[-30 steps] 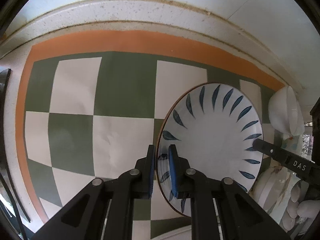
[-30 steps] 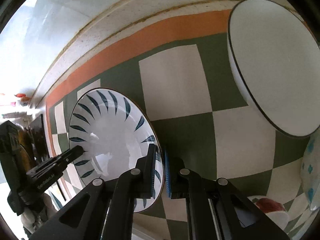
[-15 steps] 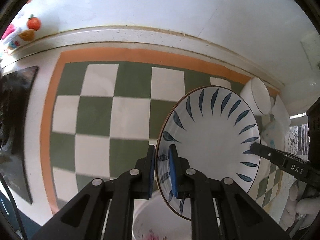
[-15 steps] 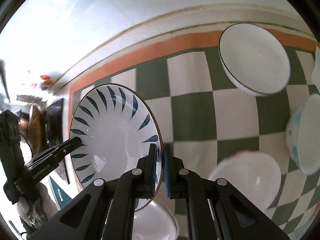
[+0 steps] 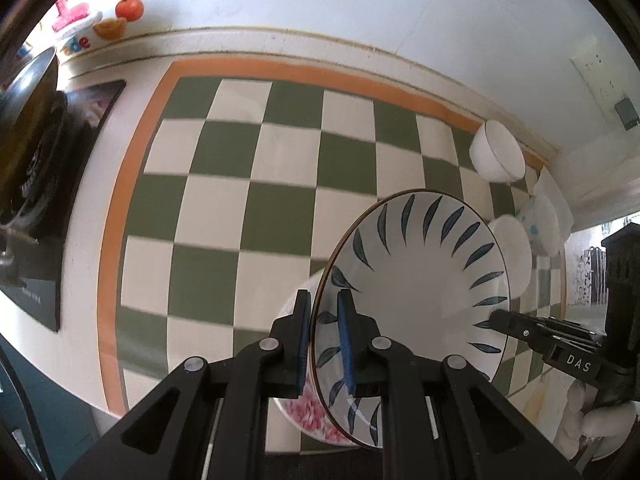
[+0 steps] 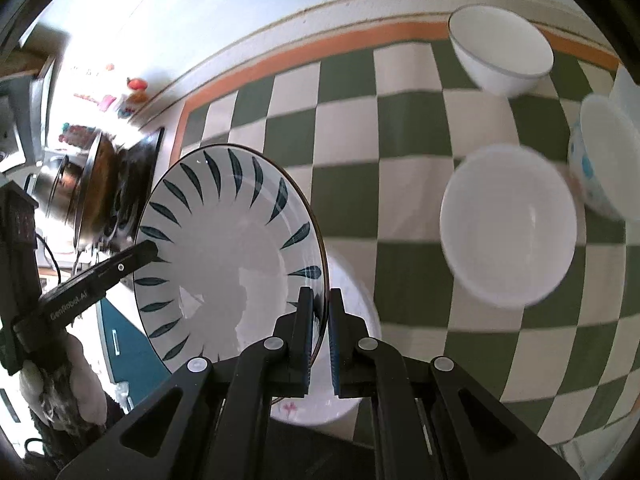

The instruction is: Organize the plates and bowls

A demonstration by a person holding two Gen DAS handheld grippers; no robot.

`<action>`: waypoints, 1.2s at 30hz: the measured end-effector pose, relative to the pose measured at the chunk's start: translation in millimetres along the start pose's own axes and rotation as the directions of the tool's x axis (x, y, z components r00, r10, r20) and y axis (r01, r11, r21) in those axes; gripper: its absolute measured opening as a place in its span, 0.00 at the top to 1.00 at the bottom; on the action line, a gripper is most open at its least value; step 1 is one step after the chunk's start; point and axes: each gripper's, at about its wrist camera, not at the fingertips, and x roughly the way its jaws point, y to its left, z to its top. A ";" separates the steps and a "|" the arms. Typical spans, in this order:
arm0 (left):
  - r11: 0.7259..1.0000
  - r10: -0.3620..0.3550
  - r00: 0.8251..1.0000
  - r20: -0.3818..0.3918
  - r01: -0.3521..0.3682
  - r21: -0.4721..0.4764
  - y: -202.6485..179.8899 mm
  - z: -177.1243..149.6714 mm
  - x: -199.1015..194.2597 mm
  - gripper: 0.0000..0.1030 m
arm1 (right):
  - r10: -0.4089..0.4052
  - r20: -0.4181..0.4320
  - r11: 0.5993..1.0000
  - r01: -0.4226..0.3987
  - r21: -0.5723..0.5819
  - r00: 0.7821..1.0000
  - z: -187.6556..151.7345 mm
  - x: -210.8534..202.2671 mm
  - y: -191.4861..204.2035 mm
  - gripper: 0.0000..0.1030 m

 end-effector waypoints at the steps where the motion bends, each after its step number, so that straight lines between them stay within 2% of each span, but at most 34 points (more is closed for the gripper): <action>1: 1.000 0.000 1.000 -0.005 0.000 -0.002 0.6 -4.1 0.9 0.89 | 0.003 -0.005 1.000 -0.003 0.000 1.000 -5.3 3.8 1.4 0.92; 9: 1.000 0.022 0.998 -0.058 -0.023 -0.005 5.7 -30.0 24.0 0.89 | 0.010 -0.061 1.000 -0.009 0.018 0.998 -38.9 27.4 -10.7 0.92; 22: 0.998 0.052 0.988 -0.145 -0.055 -0.021 15.2 -44.1 66.1 0.89 | -0.027 -0.106 0.999 0.029 0.017 0.994 -44.5 62.8 -18.1 0.92; 33: 0.996 0.081 0.987 -0.142 -0.084 -0.014 13.5 -44.9 77.1 0.87 | -0.075 -0.111 0.997 0.075 -0.008 0.991 -41.4 82.5 -18.6 0.92; 36: 0.996 0.083 0.986 -0.144 -0.086 -0.018 14.0 -45.9 77.1 0.87 | -0.064 -0.104 0.998 0.065 0.006 0.992 -42.6 83.1 -20.3 0.92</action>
